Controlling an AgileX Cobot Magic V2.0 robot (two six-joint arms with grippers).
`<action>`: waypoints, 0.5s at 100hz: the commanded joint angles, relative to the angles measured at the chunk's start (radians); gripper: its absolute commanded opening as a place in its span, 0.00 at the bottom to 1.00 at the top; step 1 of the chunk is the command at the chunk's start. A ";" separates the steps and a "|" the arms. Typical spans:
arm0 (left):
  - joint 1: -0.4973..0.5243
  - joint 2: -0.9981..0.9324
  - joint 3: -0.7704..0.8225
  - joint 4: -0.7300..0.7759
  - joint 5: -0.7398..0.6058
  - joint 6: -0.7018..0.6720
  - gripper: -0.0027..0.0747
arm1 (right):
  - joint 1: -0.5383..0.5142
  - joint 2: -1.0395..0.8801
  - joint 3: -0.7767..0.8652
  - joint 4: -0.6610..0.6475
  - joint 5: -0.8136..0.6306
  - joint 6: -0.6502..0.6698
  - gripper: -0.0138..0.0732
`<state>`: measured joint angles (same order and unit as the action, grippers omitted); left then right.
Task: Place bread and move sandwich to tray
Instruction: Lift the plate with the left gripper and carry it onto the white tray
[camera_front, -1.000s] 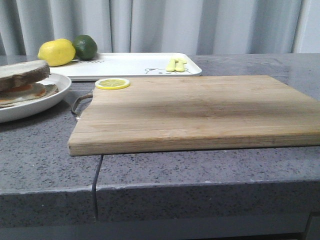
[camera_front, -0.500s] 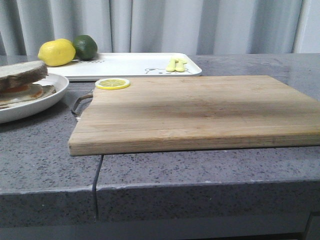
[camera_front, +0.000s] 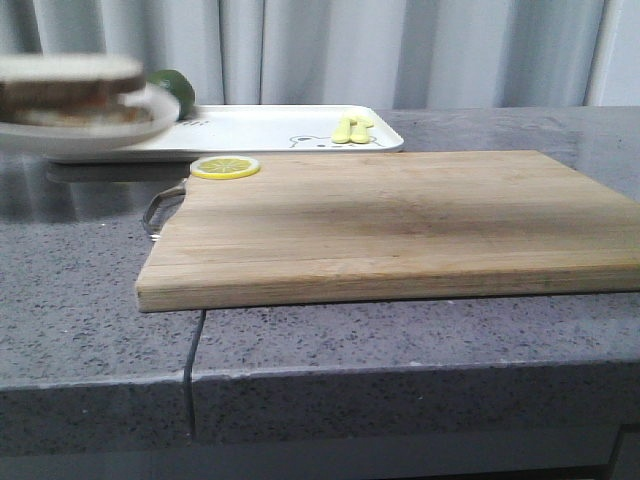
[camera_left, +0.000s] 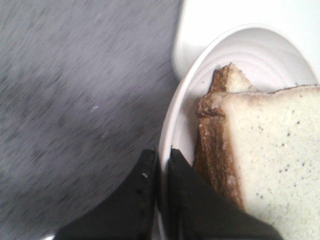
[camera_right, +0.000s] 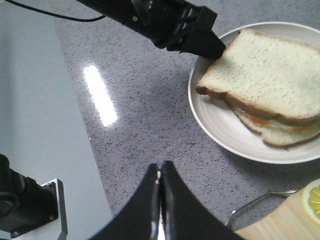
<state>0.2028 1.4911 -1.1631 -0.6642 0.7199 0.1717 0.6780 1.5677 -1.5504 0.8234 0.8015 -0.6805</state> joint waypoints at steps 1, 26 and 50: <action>-0.020 -0.034 -0.071 -0.104 -0.077 0.010 0.01 | 0.000 -0.079 -0.031 0.002 -0.030 -0.014 0.08; -0.157 0.169 -0.299 -0.105 -0.103 -0.004 0.01 | 0.000 -0.236 0.009 -0.063 -0.031 -0.014 0.08; -0.227 0.434 -0.608 -0.144 -0.028 -0.008 0.01 | 0.000 -0.414 0.111 -0.072 -0.057 -0.014 0.08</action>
<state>-0.0058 1.9203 -1.6525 -0.7210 0.7061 0.1822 0.6780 1.2329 -1.4468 0.7288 0.8095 -0.6811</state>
